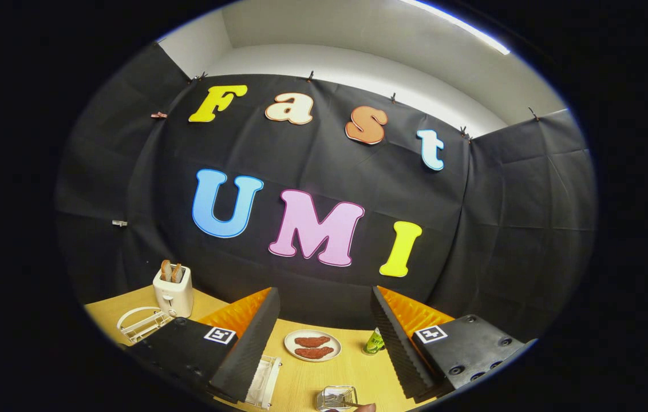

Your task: Take the plate from the dish rack, then take the spoon from the basket and place it into the plate.

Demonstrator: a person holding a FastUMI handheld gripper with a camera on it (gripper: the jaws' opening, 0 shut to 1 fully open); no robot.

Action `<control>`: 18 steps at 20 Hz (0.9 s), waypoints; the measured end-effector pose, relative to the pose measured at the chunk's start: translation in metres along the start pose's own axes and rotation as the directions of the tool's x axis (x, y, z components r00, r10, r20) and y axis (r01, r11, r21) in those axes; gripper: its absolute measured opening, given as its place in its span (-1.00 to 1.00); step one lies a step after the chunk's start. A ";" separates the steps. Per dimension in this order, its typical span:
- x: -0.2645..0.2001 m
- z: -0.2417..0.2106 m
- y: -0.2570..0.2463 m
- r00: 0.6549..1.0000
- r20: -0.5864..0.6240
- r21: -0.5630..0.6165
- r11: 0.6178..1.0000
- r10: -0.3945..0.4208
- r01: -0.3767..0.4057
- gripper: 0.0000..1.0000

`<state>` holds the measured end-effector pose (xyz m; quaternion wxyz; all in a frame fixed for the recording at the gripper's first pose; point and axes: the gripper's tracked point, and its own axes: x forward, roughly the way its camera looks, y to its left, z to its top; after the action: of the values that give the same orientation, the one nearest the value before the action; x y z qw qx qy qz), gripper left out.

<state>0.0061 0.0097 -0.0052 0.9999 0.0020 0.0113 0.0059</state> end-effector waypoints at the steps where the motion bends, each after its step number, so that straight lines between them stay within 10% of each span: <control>1: 0.000 0.001 0.001 1.000 -0.001 0.000 1.000 0.001 -0.001 0.94; 18: 0.018 -0.026 0.082 0.968 -0.176 0.076 0.983 0.180 -0.169 0.91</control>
<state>0.0222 0.0917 -0.0309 0.9897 0.0328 0.1027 0.0938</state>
